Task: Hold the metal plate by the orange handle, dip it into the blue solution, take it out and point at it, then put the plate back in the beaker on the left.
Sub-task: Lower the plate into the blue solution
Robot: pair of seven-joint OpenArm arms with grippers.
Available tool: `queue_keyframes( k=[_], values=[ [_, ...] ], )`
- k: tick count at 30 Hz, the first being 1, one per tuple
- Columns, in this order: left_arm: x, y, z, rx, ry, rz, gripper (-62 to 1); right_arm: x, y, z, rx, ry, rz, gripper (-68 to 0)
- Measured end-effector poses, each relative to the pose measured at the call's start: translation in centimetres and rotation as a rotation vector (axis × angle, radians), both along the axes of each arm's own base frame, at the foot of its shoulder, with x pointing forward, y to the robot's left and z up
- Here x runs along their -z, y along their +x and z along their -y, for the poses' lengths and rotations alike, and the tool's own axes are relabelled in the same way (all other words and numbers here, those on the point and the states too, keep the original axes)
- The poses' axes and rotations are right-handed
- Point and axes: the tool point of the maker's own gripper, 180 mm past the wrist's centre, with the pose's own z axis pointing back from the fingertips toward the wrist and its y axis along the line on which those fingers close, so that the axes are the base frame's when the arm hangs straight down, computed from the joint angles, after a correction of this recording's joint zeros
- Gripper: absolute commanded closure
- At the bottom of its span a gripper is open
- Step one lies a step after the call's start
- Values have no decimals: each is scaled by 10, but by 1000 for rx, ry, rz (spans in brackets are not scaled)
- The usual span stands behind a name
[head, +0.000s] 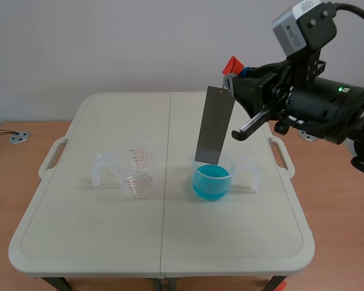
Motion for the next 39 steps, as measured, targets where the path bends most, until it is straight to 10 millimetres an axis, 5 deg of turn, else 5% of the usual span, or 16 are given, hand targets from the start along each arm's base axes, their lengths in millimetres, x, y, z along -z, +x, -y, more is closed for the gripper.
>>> queue_keyframes(
  k=[22,26,39],
  values=[
    [25,-56,4,48,-31,-27,-17,58,-5,-4,-15,52,-143,-13],
    [29,-54,1,43,-22,-27,-17,75,-6,-1,-5,52,-191,-13],
    [36,-51,-7,34,0,-36,-17,82,-5,1,5,58,-205,-13]
  ],
)
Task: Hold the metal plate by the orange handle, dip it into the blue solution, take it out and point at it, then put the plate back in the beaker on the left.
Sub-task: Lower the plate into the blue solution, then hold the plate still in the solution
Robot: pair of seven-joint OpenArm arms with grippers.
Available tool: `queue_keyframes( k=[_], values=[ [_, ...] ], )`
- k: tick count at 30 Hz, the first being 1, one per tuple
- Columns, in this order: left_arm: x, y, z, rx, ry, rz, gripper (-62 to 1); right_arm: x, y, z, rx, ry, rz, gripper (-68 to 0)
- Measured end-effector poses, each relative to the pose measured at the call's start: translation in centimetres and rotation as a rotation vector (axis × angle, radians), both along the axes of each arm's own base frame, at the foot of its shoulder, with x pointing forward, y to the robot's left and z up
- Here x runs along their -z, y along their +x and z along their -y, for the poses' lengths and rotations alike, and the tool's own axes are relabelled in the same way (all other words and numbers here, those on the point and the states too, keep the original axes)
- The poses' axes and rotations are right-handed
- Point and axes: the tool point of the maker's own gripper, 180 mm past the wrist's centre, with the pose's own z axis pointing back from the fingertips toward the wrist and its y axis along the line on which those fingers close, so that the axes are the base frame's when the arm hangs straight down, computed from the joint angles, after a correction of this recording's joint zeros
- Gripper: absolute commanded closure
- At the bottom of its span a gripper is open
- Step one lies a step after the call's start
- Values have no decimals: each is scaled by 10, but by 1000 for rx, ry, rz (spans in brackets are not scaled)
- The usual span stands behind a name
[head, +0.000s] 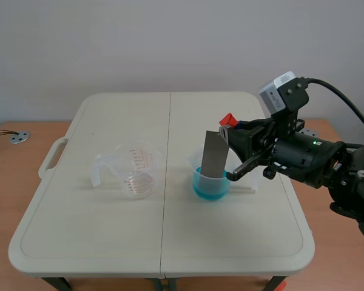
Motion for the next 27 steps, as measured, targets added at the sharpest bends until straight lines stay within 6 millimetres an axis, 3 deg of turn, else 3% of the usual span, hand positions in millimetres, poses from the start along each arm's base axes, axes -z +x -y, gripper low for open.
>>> queue_keyframes(
  k=[27],
  values=[
    [0,0,0,0,0,0,-17,2,0,0,-4,-19,0,-13]
  ],
)
